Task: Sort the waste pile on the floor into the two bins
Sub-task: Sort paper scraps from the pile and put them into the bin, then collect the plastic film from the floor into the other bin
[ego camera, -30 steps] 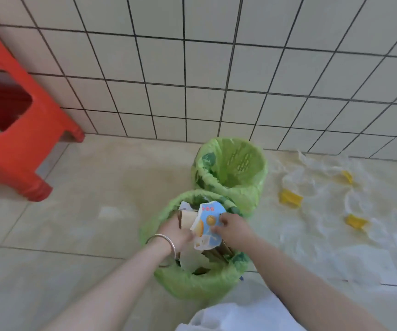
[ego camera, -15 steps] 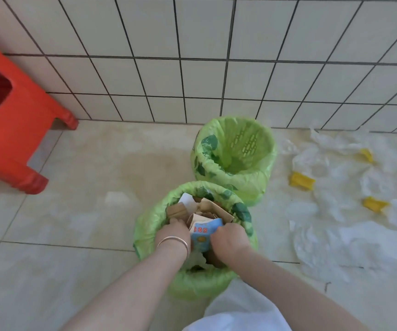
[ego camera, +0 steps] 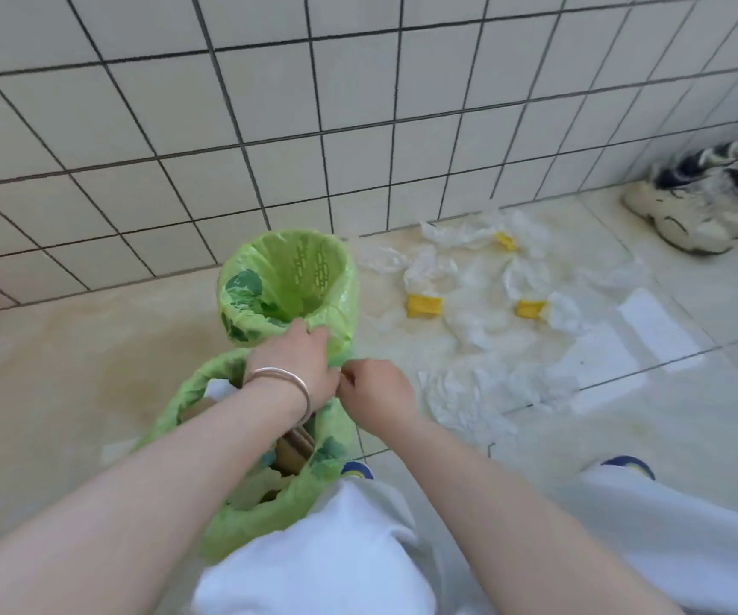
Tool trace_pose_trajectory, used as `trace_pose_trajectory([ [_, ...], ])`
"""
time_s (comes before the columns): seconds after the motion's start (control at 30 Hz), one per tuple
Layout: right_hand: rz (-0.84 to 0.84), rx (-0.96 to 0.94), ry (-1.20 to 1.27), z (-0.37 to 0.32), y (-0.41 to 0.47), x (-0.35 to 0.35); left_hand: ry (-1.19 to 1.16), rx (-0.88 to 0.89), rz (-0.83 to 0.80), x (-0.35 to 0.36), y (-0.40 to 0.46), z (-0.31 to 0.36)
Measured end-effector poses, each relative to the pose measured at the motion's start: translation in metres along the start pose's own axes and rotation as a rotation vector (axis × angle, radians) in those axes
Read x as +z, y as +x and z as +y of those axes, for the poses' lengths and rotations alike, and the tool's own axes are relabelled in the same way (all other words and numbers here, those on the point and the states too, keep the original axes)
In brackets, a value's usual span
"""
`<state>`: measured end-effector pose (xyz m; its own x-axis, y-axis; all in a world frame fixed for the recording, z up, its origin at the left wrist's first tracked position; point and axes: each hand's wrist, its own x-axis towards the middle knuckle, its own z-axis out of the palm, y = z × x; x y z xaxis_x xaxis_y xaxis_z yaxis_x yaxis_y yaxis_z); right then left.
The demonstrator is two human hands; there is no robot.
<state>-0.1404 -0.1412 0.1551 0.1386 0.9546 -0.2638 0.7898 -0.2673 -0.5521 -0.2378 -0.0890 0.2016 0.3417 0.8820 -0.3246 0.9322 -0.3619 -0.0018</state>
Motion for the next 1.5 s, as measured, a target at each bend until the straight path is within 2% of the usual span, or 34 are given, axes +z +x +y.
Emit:
trace_pose_trajectory([
  [0.13,0.028,0.23,0.118,0.063,-0.016,-0.021,-0.071,0.162,-0.196,0.009,0.027,0.069],
  [0.27,-0.038,0.395,0.113,0.138,-0.026,-0.02,0.123,0.372,-0.326,0.027,0.062,0.125],
  [0.37,-0.156,0.486,0.119,0.192,-0.032,-0.009,0.222,0.465,-0.407,0.044,0.092,0.161],
  [0.53,-0.23,0.579,0.078,0.269,-0.025,-0.001,0.308,0.455,-0.524,0.11,0.125,0.198],
  [0.63,-0.103,0.623,0.081,0.299,-0.009,-0.004,0.165,0.335,-0.602,0.156,0.132,0.208],
  [0.73,0.178,0.686,0.012,0.324,0.017,-0.013,0.105,0.332,-0.589,0.193,0.134,0.217],
  [0.8,0.233,0.725,-0.042,0.338,0.036,-0.016,0.085,0.347,-0.555,0.213,0.135,0.221],
  [0.9,0.156,0.756,-0.134,0.356,0.059,-0.01,0.067,0.356,-0.482,0.239,0.141,0.222],
  [1.1,-0.016,0.8,-0.125,0.369,0.074,0.019,0.024,0.394,-0.348,0.25,0.154,0.209],
  [1.23,0.187,0.62,-0.092,0.366,0.08,0.036,-0.112,0.437,-0.147,0.256,0.169,0.206],
  [1.3,0.237,0.517,-0.053,0.361,0.084,0.042,-0.178,0.509,-0.066,0.265,0.175,0.207],
  [1.4,0.073,0.45,0.029,0.351,0.096,0.044,-0.316,0.536,-0.12,0.265,0.185,0.219],
  [1.5,-0.069,0.386,0.055,0.342,0.106,0.038,-0.5,0.341,-0.268,0.248,0.196,0.228],
])
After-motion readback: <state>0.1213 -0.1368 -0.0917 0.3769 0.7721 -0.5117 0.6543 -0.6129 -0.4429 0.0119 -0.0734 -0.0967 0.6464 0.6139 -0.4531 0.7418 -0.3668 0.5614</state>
